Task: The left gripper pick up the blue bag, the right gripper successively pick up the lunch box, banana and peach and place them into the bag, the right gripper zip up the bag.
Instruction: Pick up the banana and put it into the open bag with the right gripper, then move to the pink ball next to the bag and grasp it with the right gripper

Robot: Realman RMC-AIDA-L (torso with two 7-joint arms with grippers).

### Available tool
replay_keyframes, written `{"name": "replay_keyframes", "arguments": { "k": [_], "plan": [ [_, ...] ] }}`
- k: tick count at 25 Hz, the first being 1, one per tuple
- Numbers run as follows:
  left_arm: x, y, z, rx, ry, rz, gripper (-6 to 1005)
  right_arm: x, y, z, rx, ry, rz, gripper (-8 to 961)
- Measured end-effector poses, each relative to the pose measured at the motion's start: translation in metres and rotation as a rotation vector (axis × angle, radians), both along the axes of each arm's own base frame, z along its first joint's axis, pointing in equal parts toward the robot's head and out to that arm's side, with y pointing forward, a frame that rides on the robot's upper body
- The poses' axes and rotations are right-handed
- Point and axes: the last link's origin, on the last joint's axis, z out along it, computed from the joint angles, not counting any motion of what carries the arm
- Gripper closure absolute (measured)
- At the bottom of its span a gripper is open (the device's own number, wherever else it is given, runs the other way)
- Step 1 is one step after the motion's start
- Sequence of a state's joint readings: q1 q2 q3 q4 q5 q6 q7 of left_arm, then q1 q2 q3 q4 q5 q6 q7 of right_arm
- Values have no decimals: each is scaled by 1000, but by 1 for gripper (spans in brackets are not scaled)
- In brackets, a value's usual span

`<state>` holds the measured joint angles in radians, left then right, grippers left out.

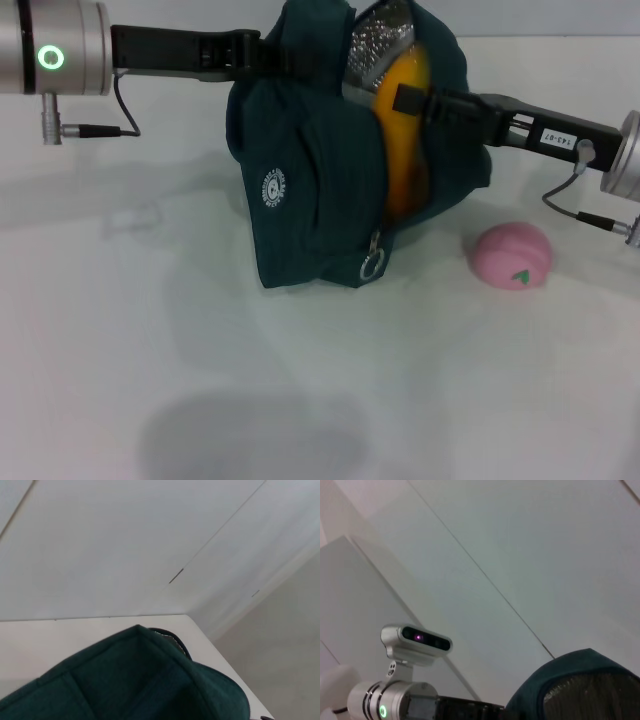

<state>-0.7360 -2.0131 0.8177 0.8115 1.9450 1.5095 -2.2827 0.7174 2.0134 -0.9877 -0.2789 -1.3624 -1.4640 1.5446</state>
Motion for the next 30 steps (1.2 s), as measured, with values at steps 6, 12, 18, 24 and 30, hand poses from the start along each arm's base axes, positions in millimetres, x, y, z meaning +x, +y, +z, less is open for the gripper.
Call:
{"name": "replay_keyframes", "arguments": {
  "k": [6, 12, 18, 24, 30],
  "plan": [
    [-1, 1, 3, 5, 3, 1, 952, -1, 5, 2, 18, -34, 7, 246],
    [-3, 1, 4, 9, 3, 4, 952, 5, 3, 19, 75, -15, 21, 177],
    [-6, 2, 8, 25, -1, 17, 952, 23, -34, 68, 286, 46, 242, 131],
    [-19, 0, 16, 54, -13, 53, 952, 74, -69, 93, 450, -149, 274, 142],
    [-21, 0, 18, 60, -10, 59, 952, 90, -80, 106, 364, -392, 229, 143]
  ]
}}
